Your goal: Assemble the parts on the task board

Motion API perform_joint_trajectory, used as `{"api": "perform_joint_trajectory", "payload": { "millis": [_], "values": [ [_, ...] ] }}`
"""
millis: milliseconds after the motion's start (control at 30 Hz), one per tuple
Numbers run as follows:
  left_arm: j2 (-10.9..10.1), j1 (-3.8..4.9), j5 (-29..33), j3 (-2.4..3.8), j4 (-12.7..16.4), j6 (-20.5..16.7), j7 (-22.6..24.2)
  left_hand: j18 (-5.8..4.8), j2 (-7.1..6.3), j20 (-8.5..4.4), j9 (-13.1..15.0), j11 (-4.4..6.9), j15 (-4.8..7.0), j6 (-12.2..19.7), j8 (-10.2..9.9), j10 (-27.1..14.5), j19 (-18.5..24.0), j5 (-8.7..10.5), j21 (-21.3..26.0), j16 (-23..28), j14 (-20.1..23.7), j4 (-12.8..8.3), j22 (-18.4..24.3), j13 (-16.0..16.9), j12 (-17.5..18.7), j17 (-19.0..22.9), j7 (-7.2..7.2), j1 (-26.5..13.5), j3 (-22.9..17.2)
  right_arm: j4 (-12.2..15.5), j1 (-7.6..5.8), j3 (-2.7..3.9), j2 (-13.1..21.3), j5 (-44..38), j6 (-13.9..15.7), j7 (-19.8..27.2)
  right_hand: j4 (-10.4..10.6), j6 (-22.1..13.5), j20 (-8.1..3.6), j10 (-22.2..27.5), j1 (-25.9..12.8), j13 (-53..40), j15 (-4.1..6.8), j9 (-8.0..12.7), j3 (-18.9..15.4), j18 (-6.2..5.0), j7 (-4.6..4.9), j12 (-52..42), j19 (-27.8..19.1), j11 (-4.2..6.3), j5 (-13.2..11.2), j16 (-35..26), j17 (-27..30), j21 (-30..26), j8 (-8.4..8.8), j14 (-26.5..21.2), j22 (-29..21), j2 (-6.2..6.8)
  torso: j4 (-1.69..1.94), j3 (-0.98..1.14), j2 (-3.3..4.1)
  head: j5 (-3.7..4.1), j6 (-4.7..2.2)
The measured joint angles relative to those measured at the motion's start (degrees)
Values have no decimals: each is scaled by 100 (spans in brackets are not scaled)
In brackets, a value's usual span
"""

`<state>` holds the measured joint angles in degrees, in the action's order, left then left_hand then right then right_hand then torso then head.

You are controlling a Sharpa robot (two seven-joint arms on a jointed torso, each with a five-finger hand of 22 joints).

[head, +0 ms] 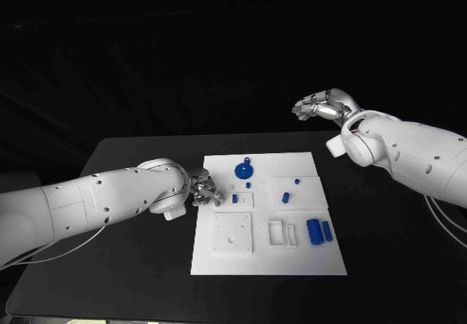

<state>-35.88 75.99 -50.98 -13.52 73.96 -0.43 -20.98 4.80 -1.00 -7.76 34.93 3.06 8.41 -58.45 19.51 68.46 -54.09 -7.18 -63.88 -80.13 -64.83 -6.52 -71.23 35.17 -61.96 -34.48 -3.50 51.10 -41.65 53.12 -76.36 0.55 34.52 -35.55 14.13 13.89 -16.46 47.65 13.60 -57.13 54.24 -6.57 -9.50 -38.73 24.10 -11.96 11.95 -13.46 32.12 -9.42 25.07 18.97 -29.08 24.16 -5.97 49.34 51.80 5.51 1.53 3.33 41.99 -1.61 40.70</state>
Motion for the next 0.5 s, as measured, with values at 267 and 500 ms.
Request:
{"api": "perform_joint_trajectory", "payload": {
  "millis": [267,500],
  "values": [
    [-157,-34,169,-10,76,-134,301,-31,76,0,-68,-9,0,-32,10,-9,1,104,-23,0,0,-14,-19,-13,-34,6,-8,-76,-47,2,0,-1,22,0,-1,0,0,0,0,0,0,6,0,0,0,0,0,0,0,0,0,0,0,0,0,0,5,0,0,1,1,0,-18],
    [-361,-36,487,15,135,-243,850,-33,121,-1,-39,-9,0,-32,31,-9,1,147,-23,0,0,-15,-31,-13,-34,5,-8,-121,-47,71,2,-2,57,0,-2,0,0,0,0,0,0,14,0,6,0,0,0,0,0,0,0,0,5,0,-25,0,5,0,4,0,1,0,-42]
  ]
}}
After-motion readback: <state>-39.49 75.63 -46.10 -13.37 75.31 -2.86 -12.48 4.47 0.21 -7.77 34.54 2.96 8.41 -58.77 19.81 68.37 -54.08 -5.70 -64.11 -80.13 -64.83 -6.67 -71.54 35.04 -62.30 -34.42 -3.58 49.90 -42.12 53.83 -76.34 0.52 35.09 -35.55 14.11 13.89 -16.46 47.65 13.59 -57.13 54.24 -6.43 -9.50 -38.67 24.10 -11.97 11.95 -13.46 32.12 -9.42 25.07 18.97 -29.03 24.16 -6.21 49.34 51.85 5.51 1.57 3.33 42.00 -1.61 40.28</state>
